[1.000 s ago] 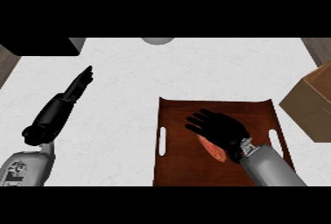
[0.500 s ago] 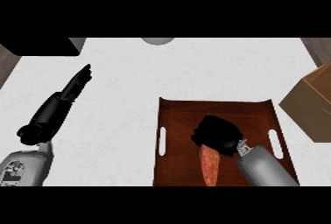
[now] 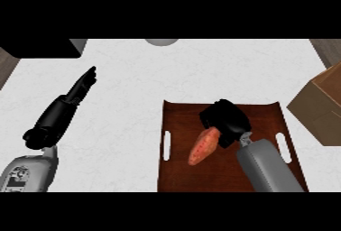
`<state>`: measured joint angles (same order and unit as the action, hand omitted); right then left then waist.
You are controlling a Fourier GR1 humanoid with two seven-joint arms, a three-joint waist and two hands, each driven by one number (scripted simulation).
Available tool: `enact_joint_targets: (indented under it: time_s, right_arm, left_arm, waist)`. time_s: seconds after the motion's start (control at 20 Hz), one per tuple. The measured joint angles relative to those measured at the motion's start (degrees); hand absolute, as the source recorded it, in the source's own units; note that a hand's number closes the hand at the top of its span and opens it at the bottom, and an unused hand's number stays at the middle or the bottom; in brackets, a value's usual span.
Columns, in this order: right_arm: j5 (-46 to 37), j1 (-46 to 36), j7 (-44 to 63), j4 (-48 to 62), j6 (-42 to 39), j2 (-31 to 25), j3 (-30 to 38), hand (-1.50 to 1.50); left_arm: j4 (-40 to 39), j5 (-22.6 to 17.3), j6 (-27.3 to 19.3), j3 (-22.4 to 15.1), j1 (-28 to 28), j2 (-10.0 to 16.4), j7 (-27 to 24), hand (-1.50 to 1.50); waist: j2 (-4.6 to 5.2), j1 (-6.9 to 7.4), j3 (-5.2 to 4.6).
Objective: Pick the sweet potato from the tray and place it in the cardboard box
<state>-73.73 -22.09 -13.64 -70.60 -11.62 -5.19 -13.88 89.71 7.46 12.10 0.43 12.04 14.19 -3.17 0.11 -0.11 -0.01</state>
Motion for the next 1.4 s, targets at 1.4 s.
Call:
enact_joint_targets:
  time_s: [1.4]
  right_arm:
    - [5.93, -15.55, 34.69, -20.61, 1.94, -3.86, 32.28, 1.50]
  left_arm:
    - [0.38, 0.09, 1.52, 1.42, -0.64, -0.14, -0.28, 0.00]
  waist:
    - [-0.12, 0.22, 0.00]
